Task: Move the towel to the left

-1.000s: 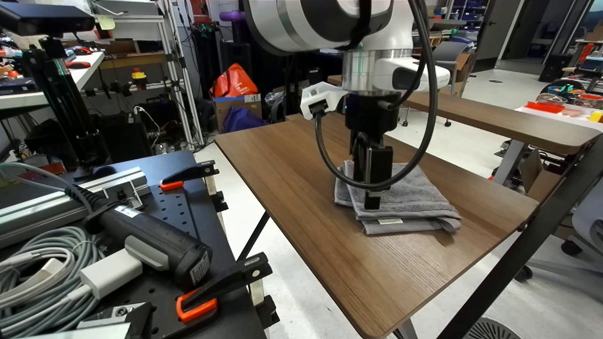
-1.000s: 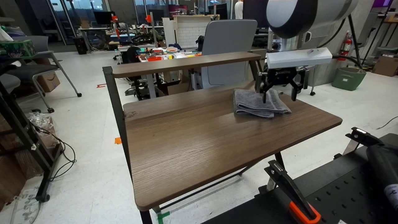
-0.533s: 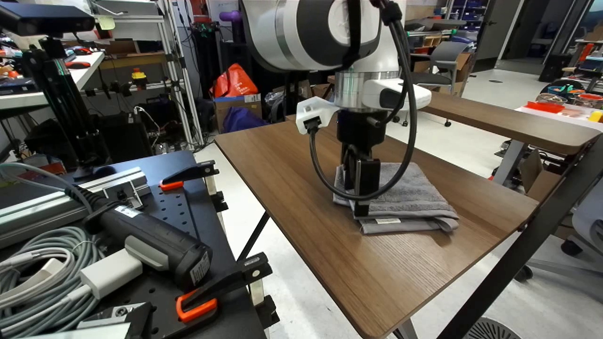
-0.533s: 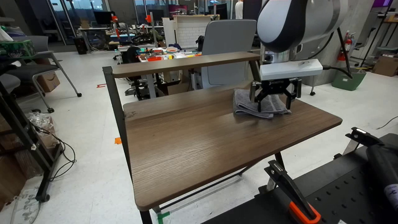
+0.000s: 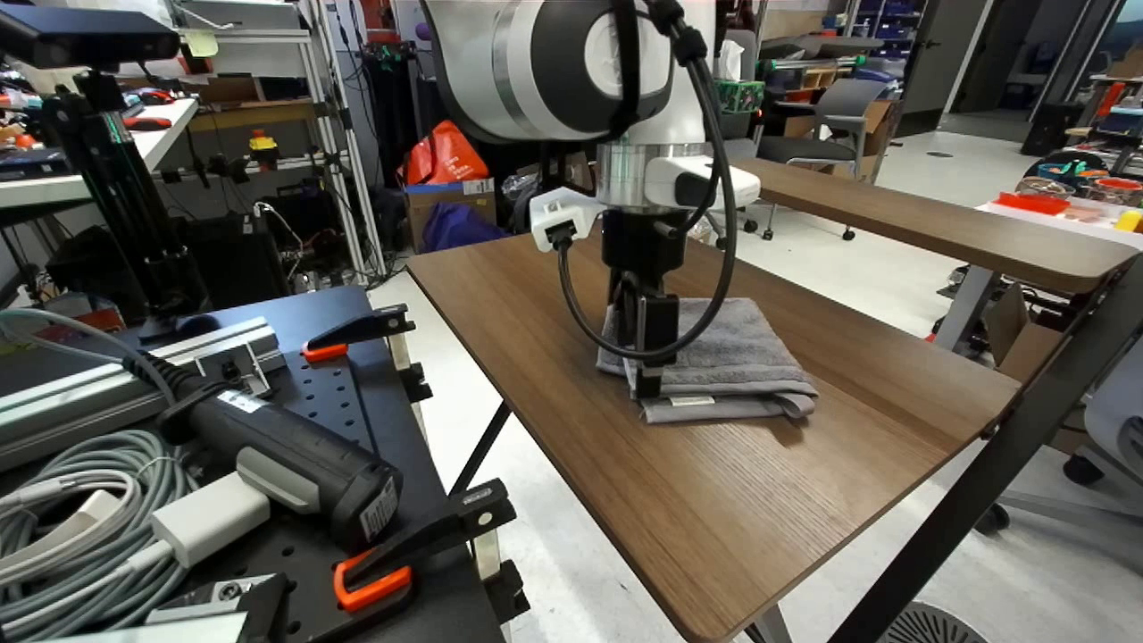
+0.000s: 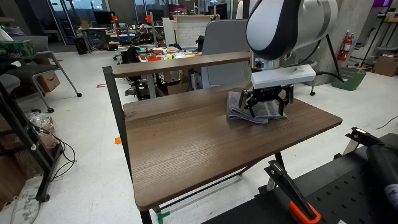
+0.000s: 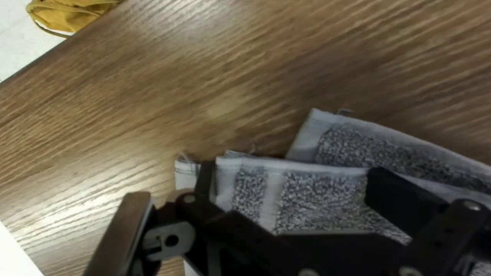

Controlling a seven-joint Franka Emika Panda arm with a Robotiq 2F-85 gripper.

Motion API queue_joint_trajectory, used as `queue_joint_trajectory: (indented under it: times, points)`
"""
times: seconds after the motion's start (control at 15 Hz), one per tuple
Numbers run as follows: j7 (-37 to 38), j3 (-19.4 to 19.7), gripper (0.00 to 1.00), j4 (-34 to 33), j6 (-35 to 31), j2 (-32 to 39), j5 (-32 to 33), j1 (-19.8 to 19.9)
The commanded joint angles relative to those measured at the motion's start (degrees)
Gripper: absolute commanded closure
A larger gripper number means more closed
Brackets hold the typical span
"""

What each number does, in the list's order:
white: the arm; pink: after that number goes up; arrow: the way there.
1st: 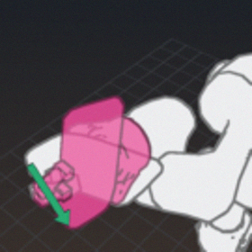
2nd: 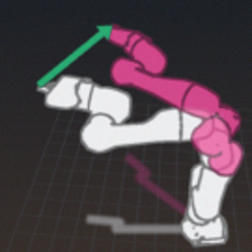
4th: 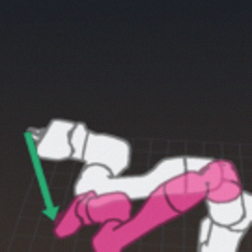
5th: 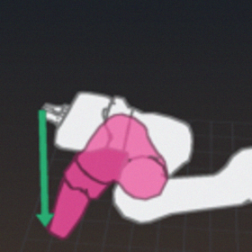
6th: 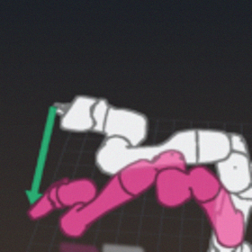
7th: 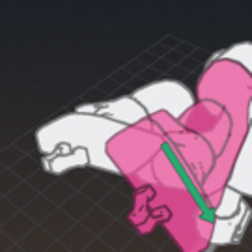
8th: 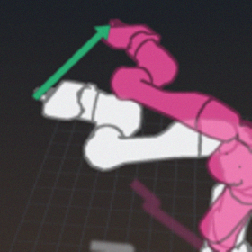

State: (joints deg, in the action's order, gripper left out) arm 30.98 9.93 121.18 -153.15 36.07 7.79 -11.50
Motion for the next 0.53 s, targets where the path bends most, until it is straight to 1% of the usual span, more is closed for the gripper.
queue_joint_trajectory:
  times: [0.0, 0.27, 0.47]
  points:
    - [-0.86, 0.59, 0.0, 2.42, -2.02, -0.27, 1.15, -3.46]
    - [-0.25, -0.09, 0.0, 3.29, -2.02, -0.39, 2.4, -7.58]
    - [0.79, -0.31, 0.0, 2.43, -1.59, 0.18, 3.47, -11.16]
